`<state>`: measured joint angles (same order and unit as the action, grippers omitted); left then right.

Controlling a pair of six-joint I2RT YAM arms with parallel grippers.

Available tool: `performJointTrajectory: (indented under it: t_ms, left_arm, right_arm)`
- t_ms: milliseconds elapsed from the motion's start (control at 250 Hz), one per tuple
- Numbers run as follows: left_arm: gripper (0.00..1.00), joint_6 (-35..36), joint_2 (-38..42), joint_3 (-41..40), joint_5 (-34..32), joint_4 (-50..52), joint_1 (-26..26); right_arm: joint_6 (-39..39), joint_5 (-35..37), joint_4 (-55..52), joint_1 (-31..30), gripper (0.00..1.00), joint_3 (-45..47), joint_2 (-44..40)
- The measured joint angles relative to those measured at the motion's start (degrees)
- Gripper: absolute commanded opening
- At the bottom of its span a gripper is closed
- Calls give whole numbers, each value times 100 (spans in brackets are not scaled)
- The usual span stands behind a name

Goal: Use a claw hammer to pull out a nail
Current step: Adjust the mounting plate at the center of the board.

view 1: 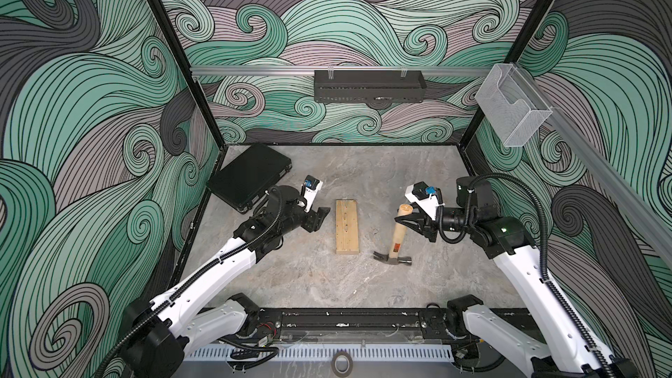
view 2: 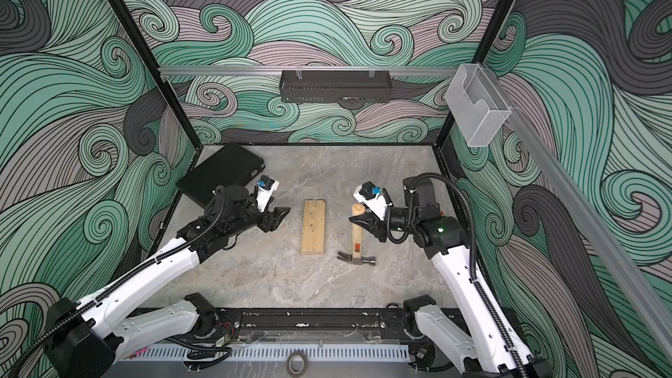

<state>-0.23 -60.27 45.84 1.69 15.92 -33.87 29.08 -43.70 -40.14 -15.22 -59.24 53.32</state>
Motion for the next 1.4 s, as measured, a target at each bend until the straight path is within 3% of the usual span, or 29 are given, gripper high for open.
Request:
performJointTrajectory:
  t_ms: [188, 328, 831, 1402]
  left_arm:
    - [39, 37, -568, 81, -234, 973, 0]
    - [35, 299, -1270, 321, -59, 1401, -2]
    - [38, 968, -2726, 883, 236, 1685, -581]
    - [37, 831, -3543, 1235, 350, 1200, -1064]
  right_arm:
    - [-684, 442, 107, -37, 10, -247, 55]
    - [-1130, 758, 111, -96, 9, -568, 243]
    - [-1838, 1495, 87, -321, 7, -990, 361]
    - [-2142, 1891, -323, -385, 4, -1515, 509]
